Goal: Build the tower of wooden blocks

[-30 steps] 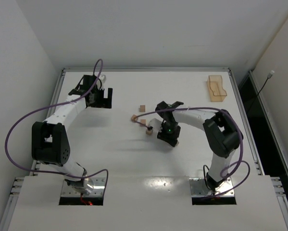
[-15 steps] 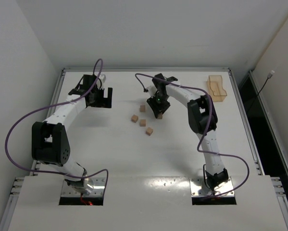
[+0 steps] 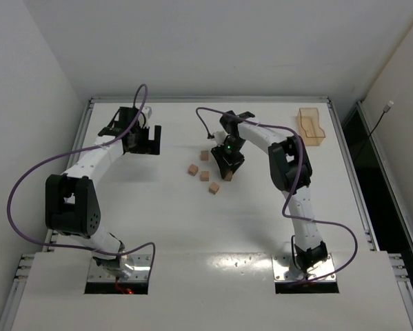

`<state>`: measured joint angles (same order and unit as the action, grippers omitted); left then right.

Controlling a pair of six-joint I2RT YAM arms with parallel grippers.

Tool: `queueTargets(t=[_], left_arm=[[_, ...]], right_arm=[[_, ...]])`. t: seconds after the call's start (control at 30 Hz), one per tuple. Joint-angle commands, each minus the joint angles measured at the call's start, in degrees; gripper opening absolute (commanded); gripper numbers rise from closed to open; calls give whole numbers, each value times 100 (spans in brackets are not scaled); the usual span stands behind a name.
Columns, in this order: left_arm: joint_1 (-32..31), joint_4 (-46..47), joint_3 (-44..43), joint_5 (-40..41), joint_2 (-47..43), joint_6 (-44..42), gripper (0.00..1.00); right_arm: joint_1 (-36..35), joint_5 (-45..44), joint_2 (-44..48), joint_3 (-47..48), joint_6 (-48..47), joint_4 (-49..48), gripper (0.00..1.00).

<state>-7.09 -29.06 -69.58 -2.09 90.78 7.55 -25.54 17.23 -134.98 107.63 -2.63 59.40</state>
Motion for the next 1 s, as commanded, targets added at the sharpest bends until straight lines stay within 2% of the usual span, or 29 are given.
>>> queueTargets(t=[0.0, 0.23, 0.5, 0.97], left_arm=[[-38, 190, -143, -90, 44, 1, 100], [-38, 190, -91, -90, 45, 1, 100], [-38, 190, -91, -90, 45, 1, 100], [-38, 190, -38, -90, 45, 1, 100]], right_arm=[[-92, 131, 85, -365, 44, 169, 0], [-258, 245, -108, -85, -9, 99, 0], [-373, -536, -144, 284, 378, -305, 0], [-583, -467, 587, -664, 659, -860, 0]])
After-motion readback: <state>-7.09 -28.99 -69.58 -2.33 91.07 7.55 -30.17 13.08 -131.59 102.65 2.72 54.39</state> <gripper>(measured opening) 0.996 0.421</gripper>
